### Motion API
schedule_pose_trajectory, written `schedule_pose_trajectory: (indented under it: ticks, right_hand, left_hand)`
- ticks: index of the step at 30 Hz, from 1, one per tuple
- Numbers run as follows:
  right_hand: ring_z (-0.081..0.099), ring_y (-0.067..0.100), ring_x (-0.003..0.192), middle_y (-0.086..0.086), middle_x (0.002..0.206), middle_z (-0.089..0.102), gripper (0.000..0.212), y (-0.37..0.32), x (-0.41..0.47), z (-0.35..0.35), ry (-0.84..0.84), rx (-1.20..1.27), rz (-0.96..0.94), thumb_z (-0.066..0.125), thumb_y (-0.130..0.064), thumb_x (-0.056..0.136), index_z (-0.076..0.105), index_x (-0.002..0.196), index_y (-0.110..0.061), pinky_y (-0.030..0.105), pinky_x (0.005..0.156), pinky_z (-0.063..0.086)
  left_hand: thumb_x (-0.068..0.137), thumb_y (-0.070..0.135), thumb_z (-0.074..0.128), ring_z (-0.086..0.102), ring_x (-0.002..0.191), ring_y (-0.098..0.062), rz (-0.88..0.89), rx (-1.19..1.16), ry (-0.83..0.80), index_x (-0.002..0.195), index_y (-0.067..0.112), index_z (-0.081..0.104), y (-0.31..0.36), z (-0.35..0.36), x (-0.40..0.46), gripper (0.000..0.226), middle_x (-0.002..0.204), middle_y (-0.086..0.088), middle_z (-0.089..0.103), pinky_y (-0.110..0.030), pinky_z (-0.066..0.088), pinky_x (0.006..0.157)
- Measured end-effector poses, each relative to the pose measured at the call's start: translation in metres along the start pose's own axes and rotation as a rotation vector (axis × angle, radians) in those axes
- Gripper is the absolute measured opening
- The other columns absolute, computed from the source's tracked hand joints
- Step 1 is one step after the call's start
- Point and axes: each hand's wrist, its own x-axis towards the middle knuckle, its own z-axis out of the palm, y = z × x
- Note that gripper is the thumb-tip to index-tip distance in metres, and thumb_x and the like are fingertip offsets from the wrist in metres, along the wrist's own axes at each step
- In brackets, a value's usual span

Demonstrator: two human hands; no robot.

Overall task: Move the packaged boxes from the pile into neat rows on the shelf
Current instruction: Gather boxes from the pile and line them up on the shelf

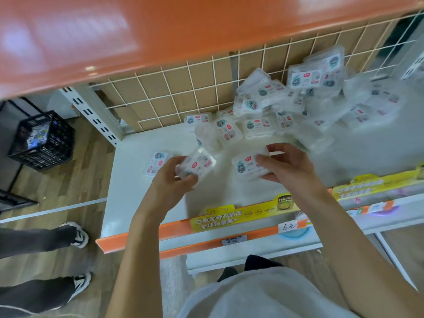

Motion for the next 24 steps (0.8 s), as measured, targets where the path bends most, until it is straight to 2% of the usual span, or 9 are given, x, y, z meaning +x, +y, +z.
schedule_pose_trajectory:
  ticks: [2,6,11,14,18,22,24]
  right_hand:
    - [0.076,0.019,0.084,0.009,0.087,0.077,0.026,-0.005,-0.008,-0.015,0.048,0.041,-0.004,0.081,-0.016,0.081,0.068,0.104,-0.015,0.033,0.076,0.061]
    - [0.076,0.022,0.082,0.012,0.089,0.077,0.027,-0.017,-0.024,-0.049,0.141,0.127,-0.008,0.079,-0.013,0.083,0.068,0.108,-0.011,0.033,0.077,0.062]
    - [0.074,0.020,0.078,0.010,0.088,0.077,0.017,-0.022,-0.039,-0.104,0.316,0.135,-0.030,0.080,-0.014,0.082,0.071,0.096,-0.018,0.033,0.076,0.062]
    - [0.074,0.023,0.083,0.012,0.094,0.076,0.024,-0.021,-0.049,-0.141,0.397,0.159,-0.043,0.080,-0.015,0.082,0.070,0.104,-0.012,0.034,0.077,0.061]
    - [0.073,0.024,0.081,0.013,0.092,0.076,0.025,-0.021,-0.064,-0.196,0.480,0.198,-0.062,0.079,-0.013,0.083,0.069,0.106,-0.011,0.034,0.077,0.061]
    - [0.073,0.019,0.074,0.012,0.091,0.076,0.025,-0.024,-0.082,-0.258,0.540,0.215,-0.075,0.076,-0.012,0.086,0.069,0.110,-0.010,0.025,0.070,0.060]
    - [0.074,0.024,0.081,0.012,0.094,0.077,0.025,-0.025,-0.092,-0.290,0.552,0.228,-0.091,0.075,-0.011,0.087,0.068,0.111,-0.009,0.026,0.072,0.060]
  left_hand:
    - [0.085,0.010,0.076,0.072,0.094,-0.023,-0.015,-0.102,0.009,0.123,0.016,0.053,0.007,0.012,0.002,0.045,0.112,-0.011,0.070,-0.042,0.061,0.085]
    - [0.086,0.010,0.075,0.073,0.097,-0.022,0.030,-0.168,-0.068,0.118,0.017,0.052,0.027,0.039,0.002,0.041,0.104,-0.011,0.074,-0.035,0.060,0.083]
    - [0.088,0.012,0.074,0.071,0.103,-0.019,0.127,-0.153,-0.198,0.121,0.024,0.061,0.051,0.081,-0.003,0.037,0.105,-0.007,0.076,-0.033,0.059,0.086]
    - [0.089,0.013,0.073,0.072,0.100,-0.017,0.152,-0.139,-0.269,0.122,0.026,0.065,0.067,0.116,-0.006,0.037,0.100,-0.006,0.076,-0.033,0.059,0.087]
    - [0.088,0.012,0.073,0.072,0.097,-0.017,0.183,-0.140,-0.344,0.122,0.026,0.067,0.092,0.173,-0.015,0.037,0.101,-0.011,0.074,-0.032,0.060,0.084]
    - [0.088,0.010,0.073,0.073,0.095,-0.016,0.208,-0.145,-0.426,0.123,0.026,0.068,0.114,0.238,-0.032,0.039,0.101,-0.011,0.075,-0.029,0.060,0.081]
    - [0.087,0.010,0.074,0.073,0.094,-0.017,0.212,-0.137,-0.463,0.121,0.028,0.068,0.123,0.271,-0.040,0.039,0.103,-0.012,0.075,-0.031,0.060,0.082]
